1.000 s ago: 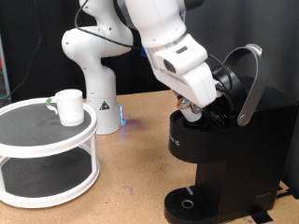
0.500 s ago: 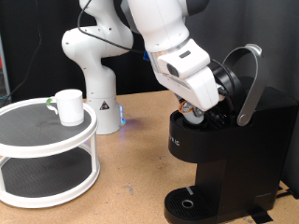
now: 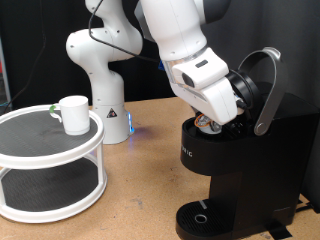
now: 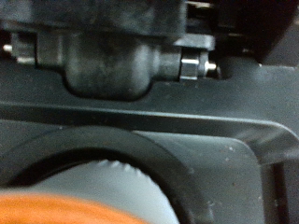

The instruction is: Make a cup of coffee with the keurig machine

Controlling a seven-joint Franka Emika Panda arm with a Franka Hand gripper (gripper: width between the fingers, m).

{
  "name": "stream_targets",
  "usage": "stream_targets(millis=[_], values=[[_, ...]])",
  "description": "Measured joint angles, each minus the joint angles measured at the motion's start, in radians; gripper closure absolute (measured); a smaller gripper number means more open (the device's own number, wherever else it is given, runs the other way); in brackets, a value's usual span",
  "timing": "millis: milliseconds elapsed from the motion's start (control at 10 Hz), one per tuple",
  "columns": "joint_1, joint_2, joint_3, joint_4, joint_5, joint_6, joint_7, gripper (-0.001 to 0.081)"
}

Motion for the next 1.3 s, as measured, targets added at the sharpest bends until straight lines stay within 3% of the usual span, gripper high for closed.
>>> stream_targets(millis=[300,500,600,700,1000,1300], values=[[-0.001,0.006,-0.001,-0.001,0.005,0.0,-0.002,0.0346],[-0.002,0.012,-0.003,-0.001,0.008,0.0,-0.008,0.0098],[-0.003,0.013,-0.004,-0.001,0.011,0.001,-0.015,0.0098],[-0.003,0.013,-0.005,-0.001,0.016,0.0,-0.022,0.0022],[-0.006,0.012,-0.013,0.004,0.048,-0.013,-0.06,0.0003],[-0.012,-0.02,-0.033,0.031,0.088,-0.113,-0.123,0.0003]])
